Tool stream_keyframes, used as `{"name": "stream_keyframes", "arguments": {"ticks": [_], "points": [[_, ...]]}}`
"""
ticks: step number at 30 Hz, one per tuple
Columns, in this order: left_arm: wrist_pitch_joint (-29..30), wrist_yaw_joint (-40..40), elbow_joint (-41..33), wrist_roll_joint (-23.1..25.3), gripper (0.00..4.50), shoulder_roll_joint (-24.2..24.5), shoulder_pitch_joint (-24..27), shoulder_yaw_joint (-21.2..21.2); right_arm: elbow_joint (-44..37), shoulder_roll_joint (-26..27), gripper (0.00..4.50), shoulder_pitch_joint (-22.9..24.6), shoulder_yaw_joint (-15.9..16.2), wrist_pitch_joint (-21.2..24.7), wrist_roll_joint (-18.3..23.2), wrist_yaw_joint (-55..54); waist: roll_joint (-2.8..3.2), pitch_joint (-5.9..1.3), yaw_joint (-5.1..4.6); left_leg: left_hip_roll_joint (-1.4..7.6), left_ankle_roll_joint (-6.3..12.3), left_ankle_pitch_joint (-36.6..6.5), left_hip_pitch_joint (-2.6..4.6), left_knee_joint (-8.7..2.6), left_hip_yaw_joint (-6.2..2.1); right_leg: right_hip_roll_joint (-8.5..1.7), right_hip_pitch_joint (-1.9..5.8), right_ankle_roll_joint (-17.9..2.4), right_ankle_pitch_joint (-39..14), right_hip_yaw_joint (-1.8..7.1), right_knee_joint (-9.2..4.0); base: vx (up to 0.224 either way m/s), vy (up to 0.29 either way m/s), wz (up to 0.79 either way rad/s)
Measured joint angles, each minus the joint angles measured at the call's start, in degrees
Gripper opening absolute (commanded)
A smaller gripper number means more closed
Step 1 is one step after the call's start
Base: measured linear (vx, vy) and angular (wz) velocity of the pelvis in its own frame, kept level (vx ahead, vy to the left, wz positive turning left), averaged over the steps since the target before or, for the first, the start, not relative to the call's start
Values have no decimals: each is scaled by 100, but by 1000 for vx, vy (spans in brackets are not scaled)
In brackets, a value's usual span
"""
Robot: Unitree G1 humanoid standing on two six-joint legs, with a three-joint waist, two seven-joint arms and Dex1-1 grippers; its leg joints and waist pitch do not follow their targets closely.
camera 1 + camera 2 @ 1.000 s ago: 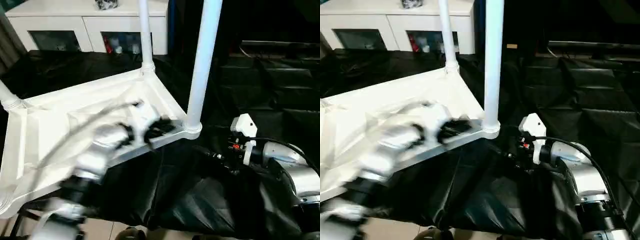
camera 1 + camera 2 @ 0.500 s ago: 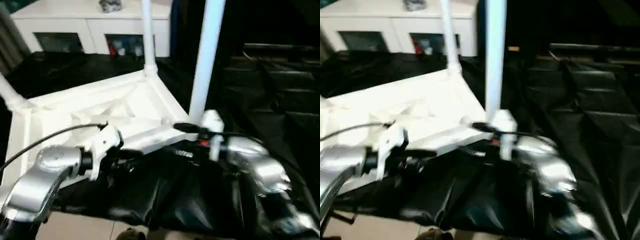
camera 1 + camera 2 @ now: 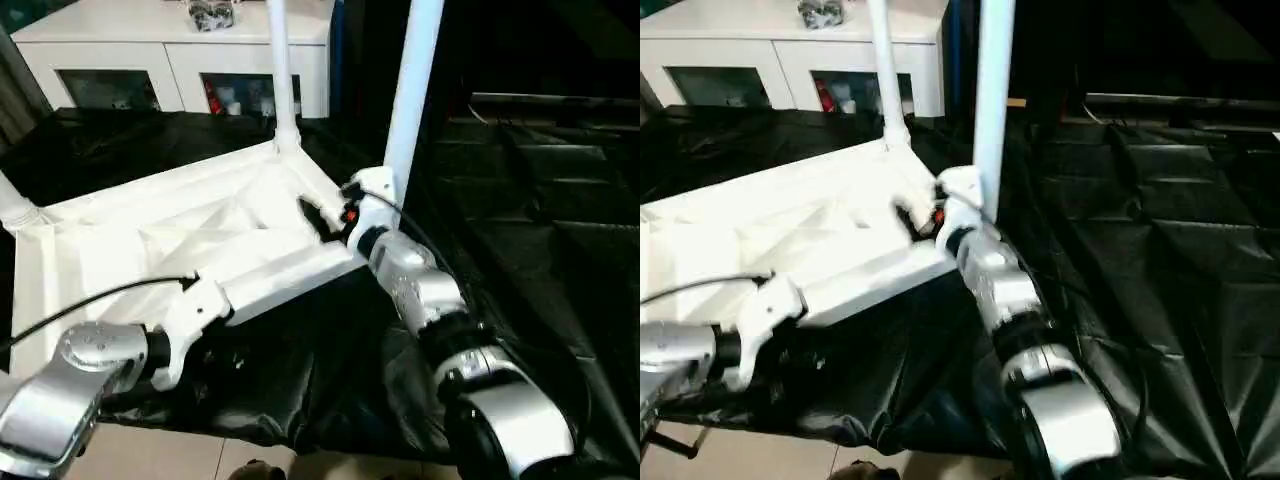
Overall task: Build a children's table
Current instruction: Rotate table base
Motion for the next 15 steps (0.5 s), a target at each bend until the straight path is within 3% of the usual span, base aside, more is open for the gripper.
{"name": "stream_keyframes", "arguments": {"ticks": [8,15], "points": [[-59,364,49,215,146,37,-26,-49,992,-85,450,-548,-543,-542,38,-926,-2,-1,7,-2,0,0,-8,0,0,-1,3,-28,17,0,3,0,0,0],[-70,429,58,215,146,29,-55,-49,1410,-345,450,-712,-677,-834,52,-1015,-8,-5,32,-1,-1,0,-21,0,0,-1,0,-29,17,0,8,0,0,0]]}}
